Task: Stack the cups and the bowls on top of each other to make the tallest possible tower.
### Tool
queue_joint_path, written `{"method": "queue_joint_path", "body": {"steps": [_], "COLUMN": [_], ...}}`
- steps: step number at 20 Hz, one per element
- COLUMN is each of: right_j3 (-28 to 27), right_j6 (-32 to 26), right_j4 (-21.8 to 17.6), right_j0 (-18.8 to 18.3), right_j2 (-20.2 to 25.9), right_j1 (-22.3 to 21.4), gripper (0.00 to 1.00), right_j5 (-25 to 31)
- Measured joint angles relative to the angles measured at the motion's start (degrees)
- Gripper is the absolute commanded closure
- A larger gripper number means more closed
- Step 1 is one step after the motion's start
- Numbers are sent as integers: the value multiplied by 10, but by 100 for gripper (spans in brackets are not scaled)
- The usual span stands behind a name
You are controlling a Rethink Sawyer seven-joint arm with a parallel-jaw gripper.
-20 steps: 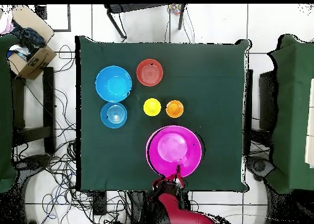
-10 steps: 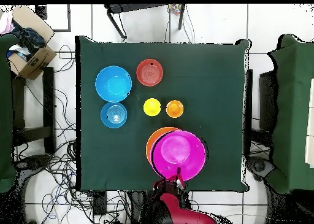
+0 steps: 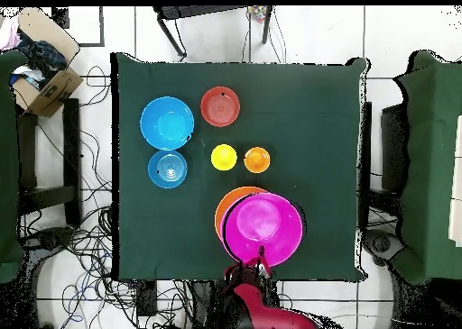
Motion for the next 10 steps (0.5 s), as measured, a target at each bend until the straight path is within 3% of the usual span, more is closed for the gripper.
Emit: {"method": "queue_joint_path", "body": {"steps": [10], "right_j3": [0], "right_j6": [0], "right_j4": [0], "right_j0": [11], "right_j2": [1], "right_j1": [-6], "gripper": [0], "right_j5": [37]}}
